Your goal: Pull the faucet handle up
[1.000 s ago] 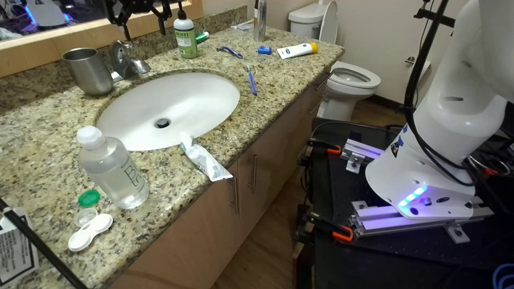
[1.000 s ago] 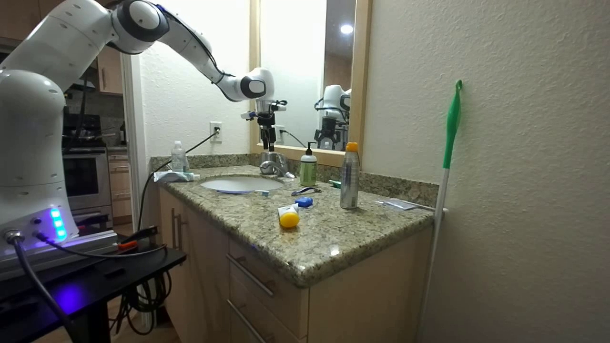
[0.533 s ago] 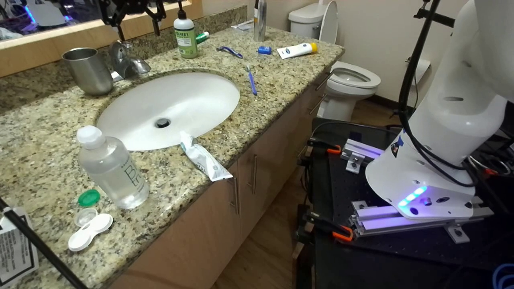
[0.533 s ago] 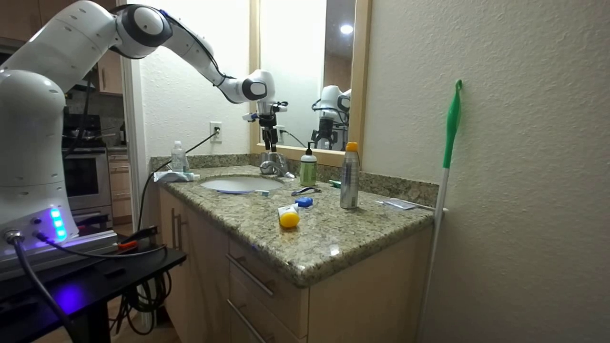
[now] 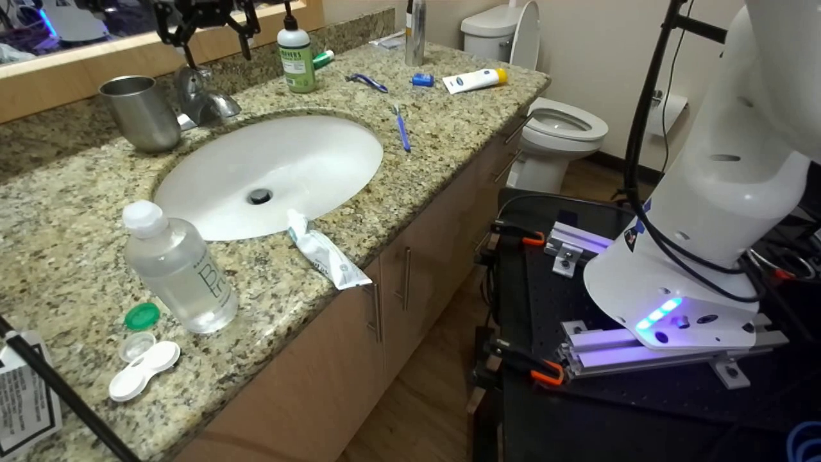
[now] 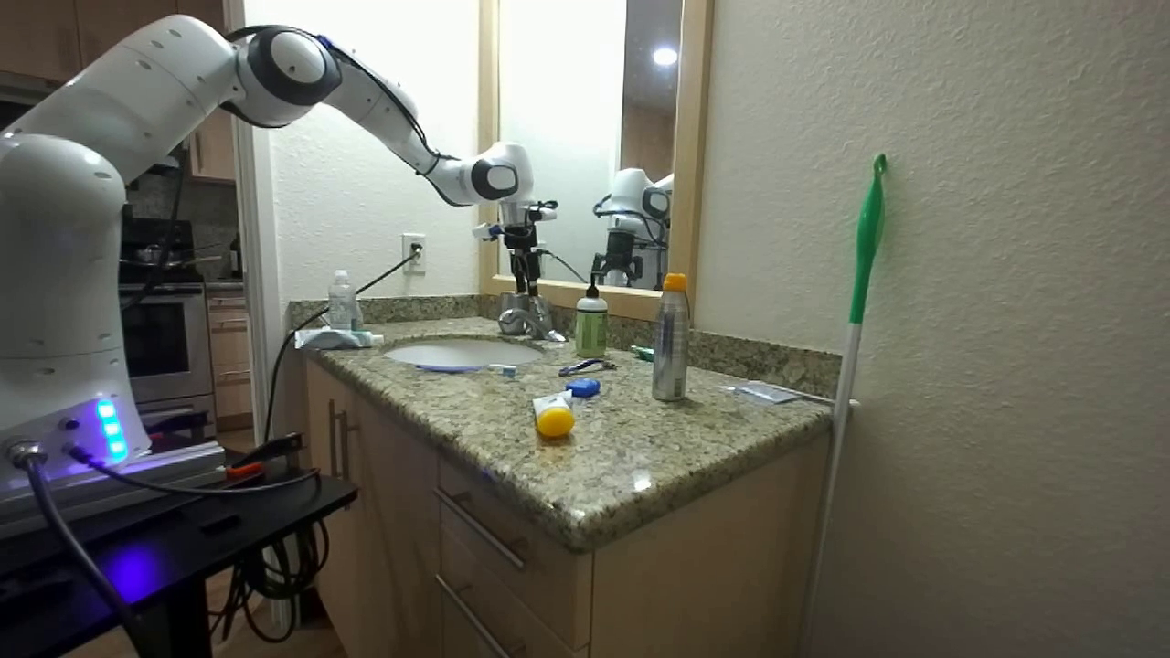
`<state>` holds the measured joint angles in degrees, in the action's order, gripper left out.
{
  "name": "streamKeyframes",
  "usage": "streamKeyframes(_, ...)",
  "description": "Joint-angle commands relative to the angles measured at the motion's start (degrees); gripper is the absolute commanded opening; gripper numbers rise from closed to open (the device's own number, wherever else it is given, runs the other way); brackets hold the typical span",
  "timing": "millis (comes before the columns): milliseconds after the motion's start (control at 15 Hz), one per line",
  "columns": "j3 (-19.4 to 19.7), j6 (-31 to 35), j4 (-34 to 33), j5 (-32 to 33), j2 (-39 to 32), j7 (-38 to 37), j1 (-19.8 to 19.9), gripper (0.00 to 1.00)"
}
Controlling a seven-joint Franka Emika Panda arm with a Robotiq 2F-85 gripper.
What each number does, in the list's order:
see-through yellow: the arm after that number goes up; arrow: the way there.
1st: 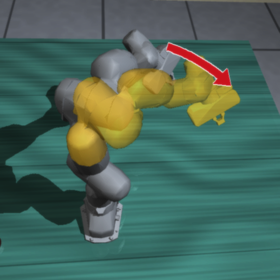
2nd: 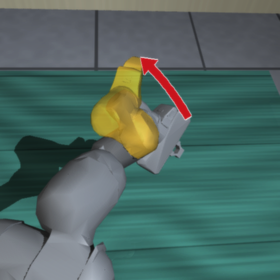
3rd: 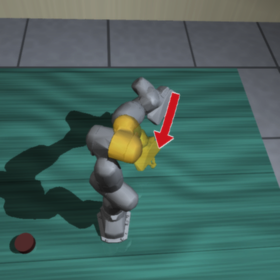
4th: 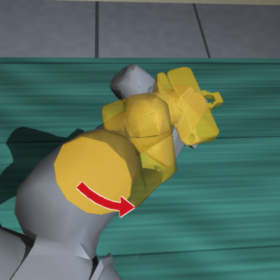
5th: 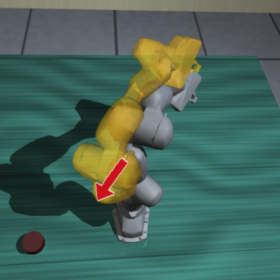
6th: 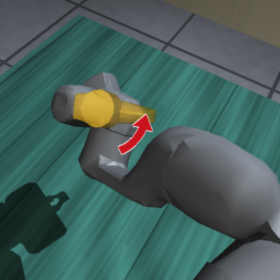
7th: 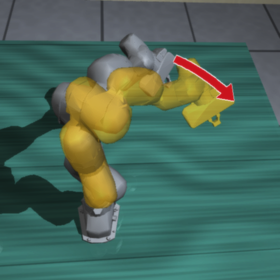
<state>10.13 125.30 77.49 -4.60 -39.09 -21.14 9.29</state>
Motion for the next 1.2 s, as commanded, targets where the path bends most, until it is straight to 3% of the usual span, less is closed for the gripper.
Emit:
streamKeyframes(0,0.9,-1.9,-8.4,0.4,-6.5,-2.3,0.6,1.0)
streamKeyframes(333,-1.5,-11.2,-14.3,-1.5,-9.4,0.0,1.5,1.0)
streamKeyframes(400,-0.2,-6.9,-10.6,-0.2,-7.7,-1.5,0.4,1.0)
streamKeyframes(600,-0.3,-7.3,-11.2,0.0,-8.0,-1.1,0.5,1.0)
streamKeyframes(667,-0.5,-6.9,-10.8,-0.4,-7.8,-1.0,0.8,0.75)
streamKeyframes(733,-0.4,-6.6,-10.7,-0.5,-7.7,-1.3,0.8,0.74)
streamKeyframes(1133,-1.1,-6.1,-10.9,-1.1,-7.1,-1.5,0.6,0.3)
